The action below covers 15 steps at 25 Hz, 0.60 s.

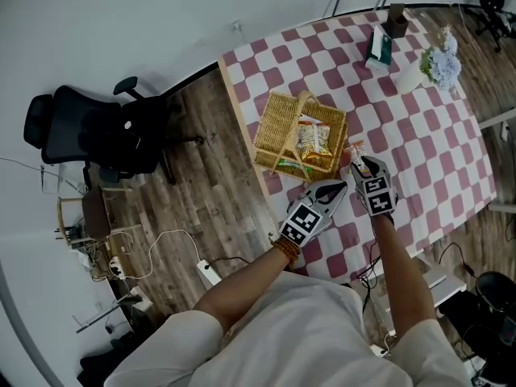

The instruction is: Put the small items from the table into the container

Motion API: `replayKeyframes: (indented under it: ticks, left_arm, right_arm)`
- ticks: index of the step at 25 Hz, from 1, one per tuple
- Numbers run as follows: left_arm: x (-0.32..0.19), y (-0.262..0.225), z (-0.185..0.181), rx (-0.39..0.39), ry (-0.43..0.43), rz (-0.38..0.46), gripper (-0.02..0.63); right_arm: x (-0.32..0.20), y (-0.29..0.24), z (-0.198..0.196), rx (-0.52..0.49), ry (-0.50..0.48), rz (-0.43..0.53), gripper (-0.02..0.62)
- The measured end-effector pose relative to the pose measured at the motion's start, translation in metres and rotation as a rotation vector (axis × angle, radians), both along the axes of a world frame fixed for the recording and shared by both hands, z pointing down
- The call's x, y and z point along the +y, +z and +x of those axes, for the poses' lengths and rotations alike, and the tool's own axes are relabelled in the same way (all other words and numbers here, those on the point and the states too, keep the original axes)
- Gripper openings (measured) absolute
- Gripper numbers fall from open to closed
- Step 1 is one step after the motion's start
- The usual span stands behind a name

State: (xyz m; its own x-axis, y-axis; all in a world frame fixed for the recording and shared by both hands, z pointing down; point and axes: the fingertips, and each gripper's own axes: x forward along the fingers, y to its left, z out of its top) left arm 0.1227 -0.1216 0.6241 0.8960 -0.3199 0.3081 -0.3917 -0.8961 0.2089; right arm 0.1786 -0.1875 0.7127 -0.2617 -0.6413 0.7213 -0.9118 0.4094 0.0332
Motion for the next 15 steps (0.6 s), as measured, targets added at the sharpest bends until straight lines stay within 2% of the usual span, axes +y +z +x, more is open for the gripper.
replayKeyframes:
  ticks: [2,4,9,15]
  left_arm:
    - [-0.004,0.008,0.002,-0.009,-0.001,-0.010,0.028]
    - [-0.006,0.017,0.002,-0.019,-0.005,-0.022,0.028]
    - [-0.013,0.029,0.004,-0.025,-0.019,-0.044,0.027]
    - [-0.017,0.032,0.005,-0.021,-0.023,-0.053,0.028]
  right_arm:
    - [-0.008,0.019,0.003,0.022,-0.001,-0.026,0.160]
    - [-0.012,0.032,0.003,0.037,-0.003,-0.053,0.190]
    - [-0.018,0.054,0.002,0.056,-0.011,-0.087,0.195]
    - [-0.021,0.060,0.005,0.092,-0.027,-0.078,0.152]
